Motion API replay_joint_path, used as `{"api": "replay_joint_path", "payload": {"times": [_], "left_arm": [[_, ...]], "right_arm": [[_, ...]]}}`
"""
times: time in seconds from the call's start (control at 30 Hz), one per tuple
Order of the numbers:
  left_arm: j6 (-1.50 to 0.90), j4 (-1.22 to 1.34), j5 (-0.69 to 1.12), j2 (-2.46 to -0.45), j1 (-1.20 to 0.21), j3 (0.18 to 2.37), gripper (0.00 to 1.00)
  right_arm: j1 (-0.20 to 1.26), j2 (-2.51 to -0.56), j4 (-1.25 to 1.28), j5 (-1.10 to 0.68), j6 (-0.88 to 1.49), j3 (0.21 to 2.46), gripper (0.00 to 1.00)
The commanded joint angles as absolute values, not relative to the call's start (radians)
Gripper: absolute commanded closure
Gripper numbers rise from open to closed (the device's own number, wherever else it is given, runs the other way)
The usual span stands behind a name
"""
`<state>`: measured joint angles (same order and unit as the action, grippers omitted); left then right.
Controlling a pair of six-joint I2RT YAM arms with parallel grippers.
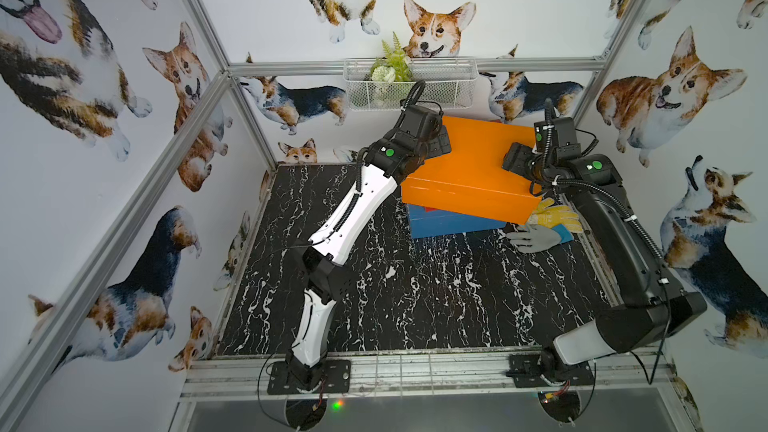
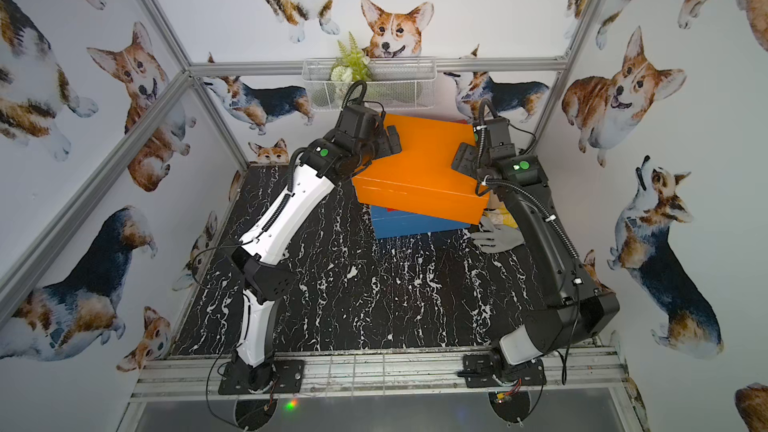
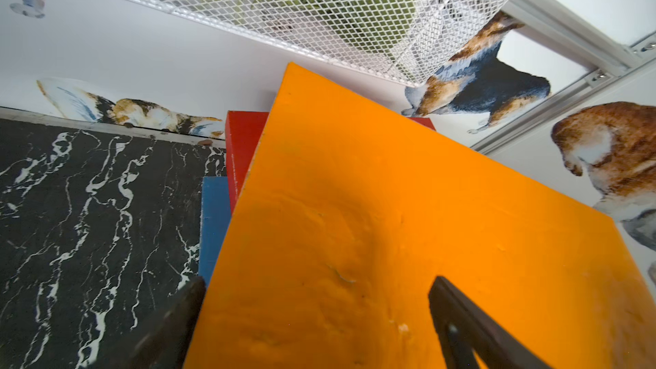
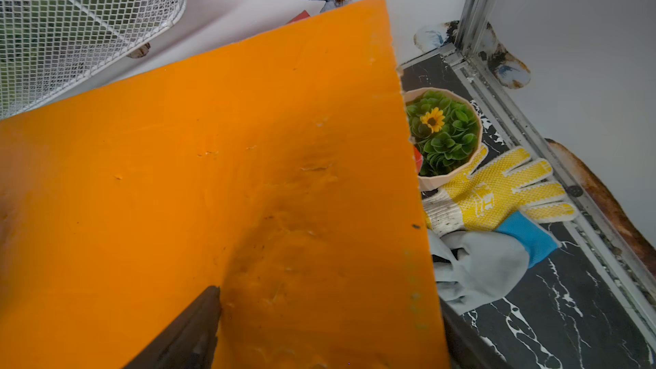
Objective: Stack the shoeboxes
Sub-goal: Place the shoebox at the shoebox.
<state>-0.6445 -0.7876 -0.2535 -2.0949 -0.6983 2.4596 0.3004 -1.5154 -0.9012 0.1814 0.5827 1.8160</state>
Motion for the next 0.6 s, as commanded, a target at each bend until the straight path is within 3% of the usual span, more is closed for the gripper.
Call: {"api": "replay_joint_path", "payload": {"times": [0.0,0.57], "left_arm": [[-0.779,-0.67,0.077,-2.094,-0.717,2.411,0.0],[-0.837,-0.483,0.225,-2.011,-0.648,2.202,0.0]], "right_arm": [[0.287,-1.561,-0.774,-0.146,0.617,1.838,0.13],[0.162,-1.833,-0.941,-0.212,0.521,2.192,0.02]]}}
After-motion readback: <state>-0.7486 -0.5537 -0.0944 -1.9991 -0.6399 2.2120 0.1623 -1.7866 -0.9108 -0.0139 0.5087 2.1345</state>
